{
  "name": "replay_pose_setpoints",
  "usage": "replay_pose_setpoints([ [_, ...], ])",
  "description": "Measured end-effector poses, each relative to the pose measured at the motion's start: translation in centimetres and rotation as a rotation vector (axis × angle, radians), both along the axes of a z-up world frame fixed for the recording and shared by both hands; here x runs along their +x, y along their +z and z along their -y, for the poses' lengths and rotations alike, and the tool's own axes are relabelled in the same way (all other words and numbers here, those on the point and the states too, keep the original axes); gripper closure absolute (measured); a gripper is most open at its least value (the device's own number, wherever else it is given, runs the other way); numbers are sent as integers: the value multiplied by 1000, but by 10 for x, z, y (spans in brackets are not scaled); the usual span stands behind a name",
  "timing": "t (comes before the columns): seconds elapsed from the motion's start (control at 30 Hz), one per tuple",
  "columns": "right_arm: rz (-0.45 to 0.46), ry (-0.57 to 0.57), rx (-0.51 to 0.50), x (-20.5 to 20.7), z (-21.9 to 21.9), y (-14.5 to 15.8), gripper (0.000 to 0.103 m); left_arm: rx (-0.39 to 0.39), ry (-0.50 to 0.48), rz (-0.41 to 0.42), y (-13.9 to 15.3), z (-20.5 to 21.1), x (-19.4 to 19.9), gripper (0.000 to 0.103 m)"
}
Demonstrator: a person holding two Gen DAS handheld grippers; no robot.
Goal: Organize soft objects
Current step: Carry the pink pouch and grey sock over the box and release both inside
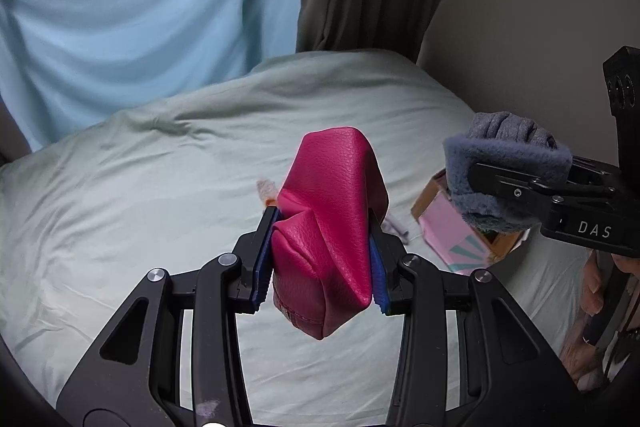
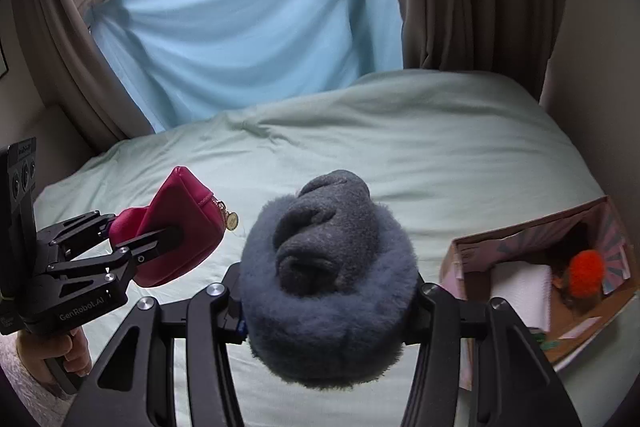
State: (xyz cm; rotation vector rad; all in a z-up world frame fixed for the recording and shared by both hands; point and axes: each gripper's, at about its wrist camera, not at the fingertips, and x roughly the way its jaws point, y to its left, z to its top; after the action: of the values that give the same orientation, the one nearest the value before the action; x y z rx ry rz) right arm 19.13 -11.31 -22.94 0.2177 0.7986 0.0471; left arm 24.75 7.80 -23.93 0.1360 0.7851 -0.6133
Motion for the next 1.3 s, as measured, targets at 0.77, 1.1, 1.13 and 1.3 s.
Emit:
replay_pose_setpoints([
  [0.77,-94,24,-72,-47,226,50,55,-21,74,-57,48,254,-80,67],
  [1.1,-209,7,-39,-16,302,-10,55,77,105,-187,-25,326,-60,67],
  [1.13,-225,3,-32,-13,308,-19,55,94,106,-199,-35,332,-57,67],
  [1.3,-308,-2,13,2,326,-63,55,143,118,-274,-75,347,-43,67],
])
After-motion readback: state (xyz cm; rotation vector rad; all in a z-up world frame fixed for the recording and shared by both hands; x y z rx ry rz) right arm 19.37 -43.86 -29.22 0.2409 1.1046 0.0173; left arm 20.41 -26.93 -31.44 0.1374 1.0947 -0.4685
